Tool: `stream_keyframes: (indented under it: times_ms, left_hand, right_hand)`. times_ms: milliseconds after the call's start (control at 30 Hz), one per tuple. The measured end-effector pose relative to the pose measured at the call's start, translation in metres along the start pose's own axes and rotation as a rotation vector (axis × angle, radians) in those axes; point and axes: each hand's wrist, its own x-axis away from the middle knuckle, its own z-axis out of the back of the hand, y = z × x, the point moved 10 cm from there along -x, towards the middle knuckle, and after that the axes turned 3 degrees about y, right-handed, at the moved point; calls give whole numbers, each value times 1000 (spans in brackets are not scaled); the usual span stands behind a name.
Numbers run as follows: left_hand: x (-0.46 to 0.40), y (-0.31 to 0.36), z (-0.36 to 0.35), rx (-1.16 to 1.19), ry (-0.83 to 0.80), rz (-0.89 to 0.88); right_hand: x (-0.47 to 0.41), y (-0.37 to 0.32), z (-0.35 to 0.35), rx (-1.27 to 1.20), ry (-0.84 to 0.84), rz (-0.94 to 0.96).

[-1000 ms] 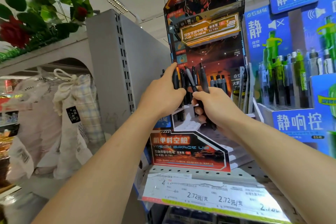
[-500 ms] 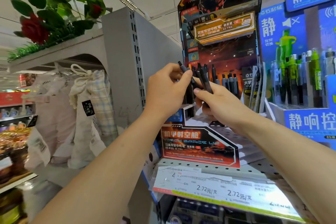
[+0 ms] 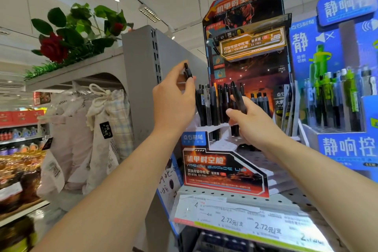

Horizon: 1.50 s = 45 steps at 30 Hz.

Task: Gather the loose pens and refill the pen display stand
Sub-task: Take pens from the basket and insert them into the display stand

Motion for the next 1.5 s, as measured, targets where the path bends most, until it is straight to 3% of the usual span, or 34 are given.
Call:
stream_keyframes:
  times_ms: [133, 833, 1067, 1500]
  left_hand:
    - [12, 5, -6, -89, -32, -80]
    - [7, 15, -2, -178, -46, -155]
    - [4, 22, 2, -290, -54, -283]
    - [5, 7, -13, -233, -56, -190]
  right_hand:
    - [2, 3, 4, 18, 1, -22]
    - [-7, 8, -8, 27, -46, -24]
    - [-6, 6, -13, 68, -70, -9]
    - [-3, 9, -3, 54, -49, -3]
